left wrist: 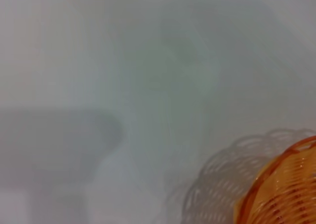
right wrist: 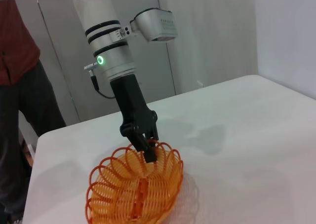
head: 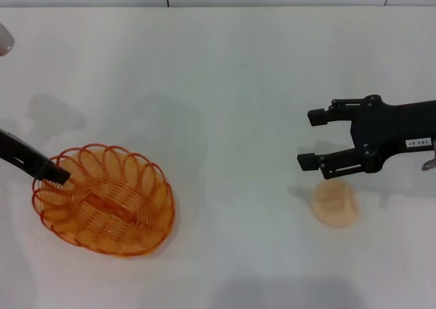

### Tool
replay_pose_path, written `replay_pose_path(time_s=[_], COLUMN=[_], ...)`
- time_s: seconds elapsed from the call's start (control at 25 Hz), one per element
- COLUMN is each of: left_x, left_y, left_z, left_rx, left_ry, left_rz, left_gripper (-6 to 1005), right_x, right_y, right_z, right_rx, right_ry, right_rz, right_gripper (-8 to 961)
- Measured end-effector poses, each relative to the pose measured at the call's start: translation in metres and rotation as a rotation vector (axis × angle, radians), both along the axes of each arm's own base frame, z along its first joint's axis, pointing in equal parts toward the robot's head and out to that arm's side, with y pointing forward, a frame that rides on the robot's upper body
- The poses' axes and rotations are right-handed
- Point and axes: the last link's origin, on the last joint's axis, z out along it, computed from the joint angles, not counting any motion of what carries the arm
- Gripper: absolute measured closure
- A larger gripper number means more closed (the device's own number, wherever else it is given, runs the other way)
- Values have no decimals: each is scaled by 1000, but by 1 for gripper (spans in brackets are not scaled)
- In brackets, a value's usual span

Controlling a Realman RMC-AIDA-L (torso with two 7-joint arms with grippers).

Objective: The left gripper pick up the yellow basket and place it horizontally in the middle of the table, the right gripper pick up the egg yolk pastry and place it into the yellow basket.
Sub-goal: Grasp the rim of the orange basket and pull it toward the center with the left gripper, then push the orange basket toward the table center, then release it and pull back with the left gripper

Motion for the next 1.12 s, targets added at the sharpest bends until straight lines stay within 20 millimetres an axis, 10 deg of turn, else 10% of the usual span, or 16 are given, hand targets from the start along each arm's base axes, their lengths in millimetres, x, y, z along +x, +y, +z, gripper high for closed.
replay_pose_path(time_s=[1.12], left_x=[44], left_y=[8], left_z=[-12], left_rx=[74], left_ry=[-215], left_rz=[182], left_gripper=[912], right_x=[-1], right_y=[6], right_z=[4], right_rx=[35], right_ry=[16], right_rz=[-9], right_gripper=[93])
